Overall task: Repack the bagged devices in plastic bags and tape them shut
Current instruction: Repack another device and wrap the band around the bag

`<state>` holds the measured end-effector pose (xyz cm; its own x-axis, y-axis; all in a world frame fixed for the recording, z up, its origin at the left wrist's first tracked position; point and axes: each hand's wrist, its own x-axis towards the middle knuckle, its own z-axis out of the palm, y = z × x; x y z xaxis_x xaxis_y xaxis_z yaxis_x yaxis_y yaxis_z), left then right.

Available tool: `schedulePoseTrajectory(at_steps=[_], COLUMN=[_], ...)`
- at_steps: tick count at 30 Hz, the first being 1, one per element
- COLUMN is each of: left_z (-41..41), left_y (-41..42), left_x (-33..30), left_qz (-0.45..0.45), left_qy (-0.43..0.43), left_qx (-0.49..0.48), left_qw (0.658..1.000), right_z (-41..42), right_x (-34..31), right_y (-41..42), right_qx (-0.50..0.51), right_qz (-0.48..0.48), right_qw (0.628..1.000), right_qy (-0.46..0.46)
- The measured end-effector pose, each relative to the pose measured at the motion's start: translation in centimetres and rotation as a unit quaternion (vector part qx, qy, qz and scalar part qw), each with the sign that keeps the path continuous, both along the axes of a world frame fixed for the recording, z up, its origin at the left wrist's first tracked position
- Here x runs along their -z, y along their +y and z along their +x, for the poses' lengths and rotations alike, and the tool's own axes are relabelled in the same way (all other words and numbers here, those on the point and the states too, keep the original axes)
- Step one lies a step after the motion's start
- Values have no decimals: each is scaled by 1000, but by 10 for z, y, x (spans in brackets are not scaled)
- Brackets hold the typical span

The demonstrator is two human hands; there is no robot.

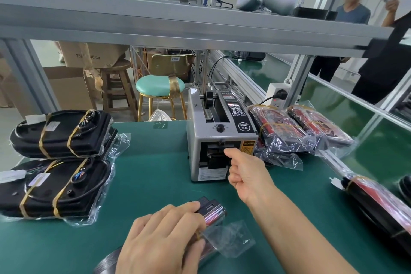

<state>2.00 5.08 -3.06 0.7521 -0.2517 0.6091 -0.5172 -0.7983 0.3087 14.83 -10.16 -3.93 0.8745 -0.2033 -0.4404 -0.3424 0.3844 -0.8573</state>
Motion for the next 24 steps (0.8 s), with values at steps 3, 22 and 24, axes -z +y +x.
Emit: schedulePoseTrajectory(at_steps=[3,22,24], left_z=[1,-11,-12], left_y=[1,-9,-9], left_x=[5,16,15], left_qz=[4,-89,-96], left_qy=[24,-15,-8], left_qx=[-6,-61,-65], left_qw=[1000,994,993], right_z=[-11,-97,-96], right_x=[2,-21,-22], right_y=[-4,-12,-13], right_qx=[-34,-246,-243], right_qz=[36,-144,-152], right_qw=[999,951,951], right_qy=[-18,-119,-118])
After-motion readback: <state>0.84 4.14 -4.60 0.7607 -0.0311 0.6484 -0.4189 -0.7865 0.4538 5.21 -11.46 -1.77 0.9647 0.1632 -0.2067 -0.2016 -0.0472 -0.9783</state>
